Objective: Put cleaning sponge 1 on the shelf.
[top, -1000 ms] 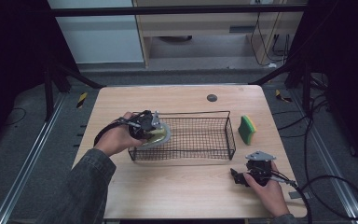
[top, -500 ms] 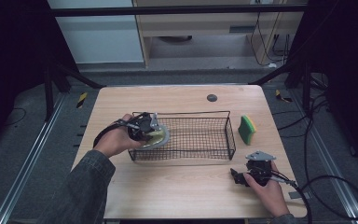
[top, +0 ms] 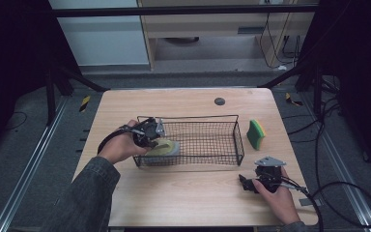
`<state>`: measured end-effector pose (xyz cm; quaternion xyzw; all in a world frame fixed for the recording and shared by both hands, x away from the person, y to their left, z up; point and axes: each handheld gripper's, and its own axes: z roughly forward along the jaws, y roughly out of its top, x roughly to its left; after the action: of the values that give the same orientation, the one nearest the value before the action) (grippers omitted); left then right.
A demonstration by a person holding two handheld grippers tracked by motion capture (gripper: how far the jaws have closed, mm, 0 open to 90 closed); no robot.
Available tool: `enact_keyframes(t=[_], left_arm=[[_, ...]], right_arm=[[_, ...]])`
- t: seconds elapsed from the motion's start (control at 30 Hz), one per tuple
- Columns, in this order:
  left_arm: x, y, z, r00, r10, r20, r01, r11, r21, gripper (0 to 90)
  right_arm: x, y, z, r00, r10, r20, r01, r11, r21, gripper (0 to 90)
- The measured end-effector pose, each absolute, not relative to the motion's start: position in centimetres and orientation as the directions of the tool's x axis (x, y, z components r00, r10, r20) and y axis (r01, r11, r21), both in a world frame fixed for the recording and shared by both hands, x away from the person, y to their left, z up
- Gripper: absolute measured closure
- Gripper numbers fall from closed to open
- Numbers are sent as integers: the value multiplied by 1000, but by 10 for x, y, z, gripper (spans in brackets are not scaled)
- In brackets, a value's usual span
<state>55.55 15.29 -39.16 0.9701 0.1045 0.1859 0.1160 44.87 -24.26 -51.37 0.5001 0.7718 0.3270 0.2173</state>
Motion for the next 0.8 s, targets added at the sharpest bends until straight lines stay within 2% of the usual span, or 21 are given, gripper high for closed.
enact_keyframes(t=[0.33,0.53,0.7,0.8], left_arm=[[555,151,-391,914,247,322,161,-949,272,732],[553,151,-388,907,270,322,175,-939,297,696],[550,152,-382,894,326,308,217,-916,338,571],[547,152,-379,883,367,293,257,-899,354,430]], right_arm=[[449,-243,-514,-406,914,-9,630,286,722,5],[449,-243,-514,-406,914,-9,630,286,722,5],[449,-243,-514,-406,914,-10,628,287,723,5],[449,-243,-514,-406,914,-9,629,287,723,5]])
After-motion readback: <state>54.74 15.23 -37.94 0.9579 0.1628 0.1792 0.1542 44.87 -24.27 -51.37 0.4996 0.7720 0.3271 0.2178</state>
